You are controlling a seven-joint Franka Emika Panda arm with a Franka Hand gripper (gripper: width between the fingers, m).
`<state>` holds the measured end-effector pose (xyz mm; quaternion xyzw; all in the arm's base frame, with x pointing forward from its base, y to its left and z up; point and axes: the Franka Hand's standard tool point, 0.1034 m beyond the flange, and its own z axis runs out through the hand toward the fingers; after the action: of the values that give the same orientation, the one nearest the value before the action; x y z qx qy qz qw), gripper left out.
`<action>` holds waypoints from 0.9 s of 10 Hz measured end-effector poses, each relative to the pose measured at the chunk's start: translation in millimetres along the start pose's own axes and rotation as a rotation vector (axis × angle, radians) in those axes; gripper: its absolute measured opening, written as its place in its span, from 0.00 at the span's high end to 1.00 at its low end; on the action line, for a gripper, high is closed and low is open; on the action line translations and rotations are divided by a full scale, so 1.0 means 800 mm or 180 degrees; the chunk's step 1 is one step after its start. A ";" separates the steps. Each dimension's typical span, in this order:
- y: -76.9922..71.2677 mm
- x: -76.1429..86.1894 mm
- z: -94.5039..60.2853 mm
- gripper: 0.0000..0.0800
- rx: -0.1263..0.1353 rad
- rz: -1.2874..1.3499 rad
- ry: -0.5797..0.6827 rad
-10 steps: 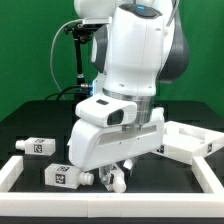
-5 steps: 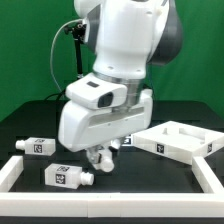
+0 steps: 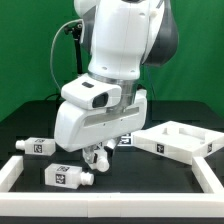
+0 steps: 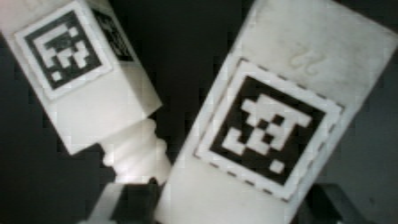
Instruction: Assemble one leg
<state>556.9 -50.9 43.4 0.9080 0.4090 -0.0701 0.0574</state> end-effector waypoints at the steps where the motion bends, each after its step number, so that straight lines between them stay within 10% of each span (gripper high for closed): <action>1: -0.001 -0.021 0.000 0.59 0.0028 -0.0065 -0.0010; 4: -0.012 -0.101 0.034 0.59 0.0211 -0.0132 -0.0071; 9: -0.027 -0.101 0.053 0.59 0.0247 -0.0147 -0.0073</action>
Offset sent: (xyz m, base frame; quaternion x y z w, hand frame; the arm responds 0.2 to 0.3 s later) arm -0.0583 -0.0558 -0.0224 0.0643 0.0121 -0.0120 0.9978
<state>484.7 -102.9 14.8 0.8990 0.4262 -0.0976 0.0251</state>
